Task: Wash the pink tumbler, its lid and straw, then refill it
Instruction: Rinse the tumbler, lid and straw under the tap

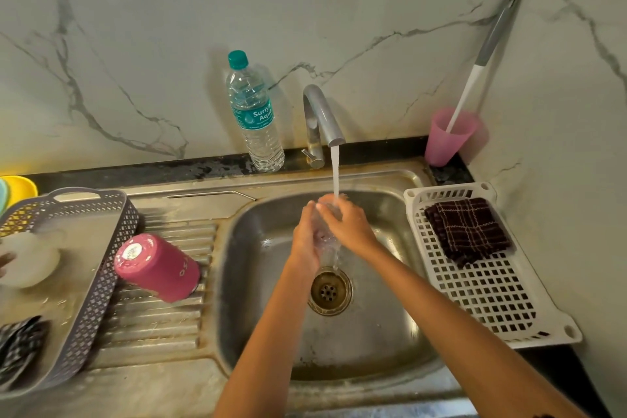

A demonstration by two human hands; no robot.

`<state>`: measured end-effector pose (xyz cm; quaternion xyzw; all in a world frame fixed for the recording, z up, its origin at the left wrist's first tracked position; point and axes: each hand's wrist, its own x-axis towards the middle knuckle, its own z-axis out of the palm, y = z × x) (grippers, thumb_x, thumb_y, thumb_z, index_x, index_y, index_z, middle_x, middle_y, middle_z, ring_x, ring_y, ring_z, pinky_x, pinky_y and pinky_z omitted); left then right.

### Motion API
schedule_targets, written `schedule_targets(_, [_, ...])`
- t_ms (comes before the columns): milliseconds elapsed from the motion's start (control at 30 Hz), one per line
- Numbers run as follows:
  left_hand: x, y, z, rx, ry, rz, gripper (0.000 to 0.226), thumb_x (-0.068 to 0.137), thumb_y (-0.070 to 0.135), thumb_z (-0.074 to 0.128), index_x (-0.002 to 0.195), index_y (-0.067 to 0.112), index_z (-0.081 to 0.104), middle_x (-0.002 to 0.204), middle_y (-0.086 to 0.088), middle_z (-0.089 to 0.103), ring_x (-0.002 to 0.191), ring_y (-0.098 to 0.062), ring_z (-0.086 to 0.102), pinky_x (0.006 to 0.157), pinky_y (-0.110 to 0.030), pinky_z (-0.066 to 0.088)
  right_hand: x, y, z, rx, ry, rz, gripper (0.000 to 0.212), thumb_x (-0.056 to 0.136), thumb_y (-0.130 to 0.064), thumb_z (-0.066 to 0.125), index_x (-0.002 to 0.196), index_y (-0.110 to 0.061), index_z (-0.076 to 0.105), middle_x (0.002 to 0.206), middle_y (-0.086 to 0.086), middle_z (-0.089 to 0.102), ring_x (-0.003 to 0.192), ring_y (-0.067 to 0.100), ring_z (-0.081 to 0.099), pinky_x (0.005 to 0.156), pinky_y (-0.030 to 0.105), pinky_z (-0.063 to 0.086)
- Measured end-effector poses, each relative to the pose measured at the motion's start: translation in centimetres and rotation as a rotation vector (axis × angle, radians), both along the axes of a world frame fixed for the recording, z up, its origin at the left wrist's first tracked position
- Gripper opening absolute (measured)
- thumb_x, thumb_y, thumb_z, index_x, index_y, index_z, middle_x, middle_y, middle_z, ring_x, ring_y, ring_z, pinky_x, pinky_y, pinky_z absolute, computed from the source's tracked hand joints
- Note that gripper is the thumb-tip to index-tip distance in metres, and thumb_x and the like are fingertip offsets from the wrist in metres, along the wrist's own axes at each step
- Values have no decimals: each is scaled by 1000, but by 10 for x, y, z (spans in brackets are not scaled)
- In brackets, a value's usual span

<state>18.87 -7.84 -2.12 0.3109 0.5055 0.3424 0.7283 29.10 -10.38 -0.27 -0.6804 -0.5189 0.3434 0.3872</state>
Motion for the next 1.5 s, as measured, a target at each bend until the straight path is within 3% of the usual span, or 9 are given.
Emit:
schedule_targets(100, [2,-4,4,-40,46,-9,53,94,59,47,113,17,72,108,-10,73,91,-21,70,74,-33,56,-1,-1,4,-164,115,-75,33,95,-45,50,111,-17,60,103,-4,61,94,12,60,73,25,48])
schedule_targets(200, [6,-11,9,-96,42,11,66,86,71,52,125,19,64,117,-7,71,95,-18,72,67,-29,58,3,2,5,-206,293,-188,21,95,-32,49,103,-17,62,95,-4,61,92,14,58,76,27,46])
schedule_targets(300, [5,-16,15,-194,7,7,75,83,77,49,132,20,54,124,-12,62,109,-30,65,81,-45,58,9,-1,5,-134,387,-146,10,95,-20,54,101,-16,61,92,-6,60,93,16,59,78,25,48])
schedule_targets(467, [-4,-12,13,-242,-207,68,53,101,49,40,123,3,57,115,-20,62,80,-26,74,64,-34,60,18,-19,-7,-33,218,152,26,87,-8,65,105,-26,62,116,-8,56,109,3,55,88,16,45])
schedule_targets(600, [-3,-10,15,-171,-198,101,54,100,41,43,136,2,50,114,-20,64,89,-27,68,60,-31,58,23,-28,-15,59,50,145,31,82,-12,74,110,-22,64,118,-11,50,113,1,49,94,9,38])
schedule_targets(767, [-14,-18,19,-67,-41,39,40,99,56,41,120,27,58,123,-6,62,114,-25,61,90,-40,56,19,-36,-9,42,253,6,24,91,-27,66,114,-24,62,108,-11,67,100,-2,62,85,14,49])
schedule_targets(933, [-46,-37,10,116,143,88,27,100,35,54,124,26,61,115,-2,65,95,-16,61,78,-27,52,1,-37,-17,-120,446,-96,22,101,-26,50,118,-18,62,112,5,65,100,14,65,83,25,56])
schedule_targets(1067, [-83,-54,-5,122,222,229,27,95,33,63,119,22,66,115,-4,67,98,-17,61,77,-27,50,-34,-35,-33,-322,578,-72,19,101,-17,48,113,-11,61,117,15,64,101,23,66,80,27,58])
schedule_targets(1500, [-126,-48,-10,-135,155,501,26,105,26,43,94,15,63,78,-3,59,68,-15,56,69,-27,47,-129,57,3,-245,659,-154,7,90,-6,66,96,-1,65,99,14,65,90,23,67,72,33,61])
